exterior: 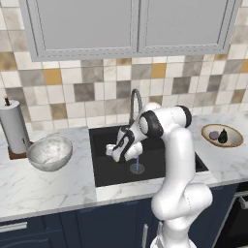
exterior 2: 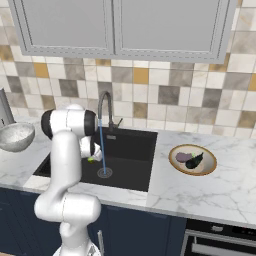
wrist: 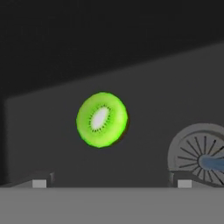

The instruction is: Pick the eggplants from the sink and place them in one bowl. Place the kiwi in the other bowl. Then turn off the sink faucet.

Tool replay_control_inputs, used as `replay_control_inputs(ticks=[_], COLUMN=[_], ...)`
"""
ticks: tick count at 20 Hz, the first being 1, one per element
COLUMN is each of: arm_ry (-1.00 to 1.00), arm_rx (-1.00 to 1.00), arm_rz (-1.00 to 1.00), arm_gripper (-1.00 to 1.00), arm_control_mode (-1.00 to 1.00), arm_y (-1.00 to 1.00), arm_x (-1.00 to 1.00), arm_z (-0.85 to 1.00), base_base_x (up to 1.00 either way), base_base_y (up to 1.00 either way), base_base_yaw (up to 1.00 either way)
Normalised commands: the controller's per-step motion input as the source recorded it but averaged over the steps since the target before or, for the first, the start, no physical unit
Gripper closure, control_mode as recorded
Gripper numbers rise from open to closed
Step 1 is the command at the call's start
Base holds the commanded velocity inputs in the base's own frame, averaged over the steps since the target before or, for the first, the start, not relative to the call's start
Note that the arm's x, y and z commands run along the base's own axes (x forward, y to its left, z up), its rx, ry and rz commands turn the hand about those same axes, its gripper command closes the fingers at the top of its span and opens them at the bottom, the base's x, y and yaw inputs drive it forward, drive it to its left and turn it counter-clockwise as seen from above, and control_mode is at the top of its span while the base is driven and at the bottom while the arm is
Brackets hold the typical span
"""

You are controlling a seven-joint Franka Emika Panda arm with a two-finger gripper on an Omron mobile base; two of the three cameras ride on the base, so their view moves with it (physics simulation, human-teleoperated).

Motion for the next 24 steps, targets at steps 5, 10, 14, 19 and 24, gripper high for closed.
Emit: replay_control_inputs(ticks=[5, 10, 14, 19, 24], arm_ry=[0.00, 0.00, 0.00, 0.00, 0.00], arm_rx=[0.00, 0.00, 0.00, 0.00, 0.00], arm_rz=[-0.02, -0.01, -0.01, -0.01, -0.01], arm_gripper=[-1.00, -1.00, -1.00, -1.00, -1.00], arm_control_mode=[-1.00, -1.00, -1.00, -1.00, -1.00], arm_y=[0.00, 0.00, 0.00, 0.00, 0.00], arm_x=[0.27, 0.27, 0.27, 0.19, 0.13], arm_z=[-0.26, -0.24, -0.21, -0.20, -0.20], base_base_x=[0.00, 0.00, 0.00, 0.00, 0.00], base_base_y=[0.00, 0.00, 0.00, 0.00, 0.00], base_base_yaw=[0.00, 0.00, 0.00, 0.00, 0.00])
